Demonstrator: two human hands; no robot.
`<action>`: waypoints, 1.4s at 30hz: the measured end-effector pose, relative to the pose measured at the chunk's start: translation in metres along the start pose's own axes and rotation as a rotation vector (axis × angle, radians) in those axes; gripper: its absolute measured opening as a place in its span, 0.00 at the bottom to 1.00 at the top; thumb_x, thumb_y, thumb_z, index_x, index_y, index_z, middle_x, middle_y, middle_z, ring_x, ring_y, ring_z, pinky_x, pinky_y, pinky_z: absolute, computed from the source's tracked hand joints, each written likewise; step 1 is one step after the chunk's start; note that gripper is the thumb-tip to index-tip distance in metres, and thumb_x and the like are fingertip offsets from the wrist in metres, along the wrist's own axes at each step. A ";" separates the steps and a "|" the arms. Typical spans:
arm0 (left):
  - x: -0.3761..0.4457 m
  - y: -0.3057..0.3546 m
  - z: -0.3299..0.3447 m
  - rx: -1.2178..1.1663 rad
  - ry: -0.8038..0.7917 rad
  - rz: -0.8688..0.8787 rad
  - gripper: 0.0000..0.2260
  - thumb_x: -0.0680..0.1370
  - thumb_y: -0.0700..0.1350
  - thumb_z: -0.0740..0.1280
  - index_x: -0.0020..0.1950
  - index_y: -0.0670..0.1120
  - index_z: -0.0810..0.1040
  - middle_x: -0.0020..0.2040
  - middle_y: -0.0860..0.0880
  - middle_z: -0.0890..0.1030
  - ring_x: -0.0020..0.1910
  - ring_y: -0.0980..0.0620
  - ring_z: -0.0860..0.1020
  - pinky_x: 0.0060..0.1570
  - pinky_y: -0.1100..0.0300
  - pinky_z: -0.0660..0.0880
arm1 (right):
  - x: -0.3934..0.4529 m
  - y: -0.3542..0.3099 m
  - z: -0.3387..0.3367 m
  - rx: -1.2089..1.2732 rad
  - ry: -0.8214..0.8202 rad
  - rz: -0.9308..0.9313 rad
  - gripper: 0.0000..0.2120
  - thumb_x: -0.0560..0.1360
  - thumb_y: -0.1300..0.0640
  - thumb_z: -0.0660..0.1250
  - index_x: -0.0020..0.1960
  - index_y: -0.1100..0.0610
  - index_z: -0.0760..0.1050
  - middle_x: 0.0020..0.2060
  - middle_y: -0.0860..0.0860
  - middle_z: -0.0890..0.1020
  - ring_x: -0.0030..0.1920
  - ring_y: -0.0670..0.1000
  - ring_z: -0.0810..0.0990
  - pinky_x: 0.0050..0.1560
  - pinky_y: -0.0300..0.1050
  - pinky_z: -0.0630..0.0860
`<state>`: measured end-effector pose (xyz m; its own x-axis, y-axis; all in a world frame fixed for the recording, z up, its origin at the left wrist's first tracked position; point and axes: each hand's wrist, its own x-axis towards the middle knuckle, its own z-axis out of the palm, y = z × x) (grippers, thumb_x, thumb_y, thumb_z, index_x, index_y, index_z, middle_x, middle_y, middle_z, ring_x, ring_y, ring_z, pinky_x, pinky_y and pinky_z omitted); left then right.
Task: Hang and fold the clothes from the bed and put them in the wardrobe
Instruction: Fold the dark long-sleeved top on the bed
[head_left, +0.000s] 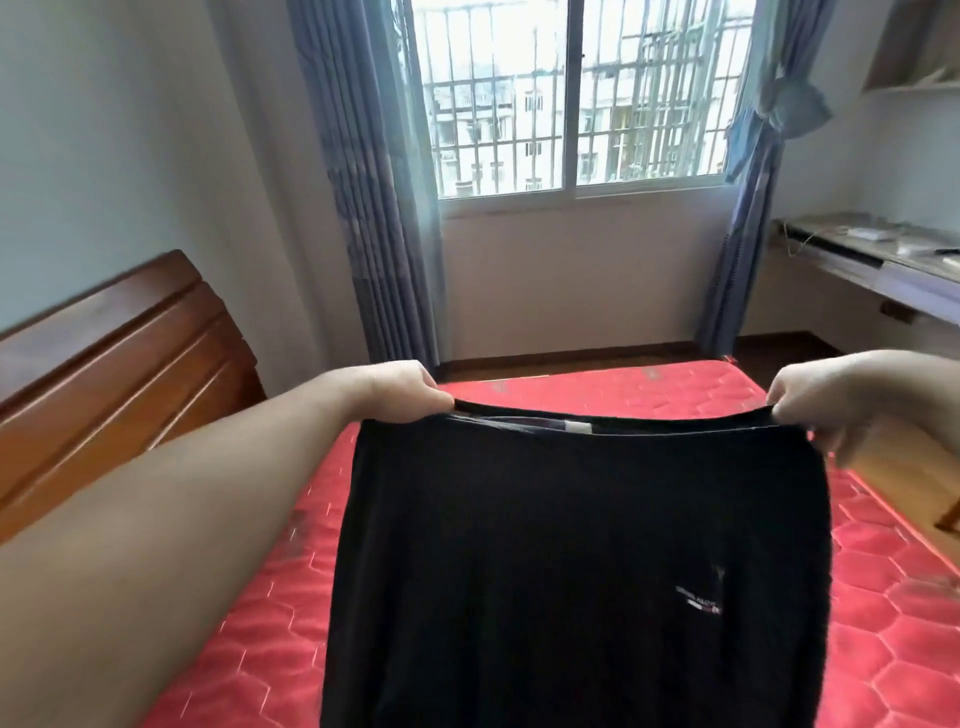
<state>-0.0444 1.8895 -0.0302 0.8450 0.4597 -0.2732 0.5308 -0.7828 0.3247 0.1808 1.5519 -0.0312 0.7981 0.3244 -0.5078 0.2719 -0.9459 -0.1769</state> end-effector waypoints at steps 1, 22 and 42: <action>0.018 0.001 0.007 0.064 0.060 0.010 0.14 0.76 0.53 0.62 0.45 0.47 0.83 0.46 0.48 0.83 0.46 0.50 0.81 0.48 0.57 0.78 | 0.022 -0.002 0.004 -0.005 0.043 -0.008 0.13 0.73 0.67 0.55 0.47 0.62 0.79 0.41 0.57 0.81 0.29 0.54 0.83 0.29 0.47 0.79; 0.126 0.025 -0.016 0.182 0.932 0.360 0.20 0.72 0.58 0.53 0.44 0.45 0.78 0.39 0.39 0.81 0.41 0.36 0.79 0.41 0.46 0.77 | 0.113 0.000 -0.020 0.174 0.987 -0.675 0.13 0.69 0.59 0.57 0.40 0.61 0.80 0.36 0.60 0.82 0.41 0.62 0.80 0.44 0.53 0.76; -0.003 -0.146 0.620 0.365 -0.377 0.135 0.14 0.76 0.59 0.56 0.53 0.51 0.69 0.53 0.46 0.80 0.53 0.41 0.78 0.45 0.52 0.70 | 0.142 0.167 0.589 -0.455 -0.145 -0.287 0.14 0.74 0.54 0.56 0.59 0.48 0.64 0.55 0.49 0.71 0.58 0.52 0.77 0.46 0.48 0.72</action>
<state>-0.1642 1.7423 -0.6387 0.7864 0.2153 -0.5790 0.3058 -0.9501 0.0621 0.0228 1.4423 -0.6294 0.5848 0.5358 -0.6091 0.6977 -0.7152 0.0408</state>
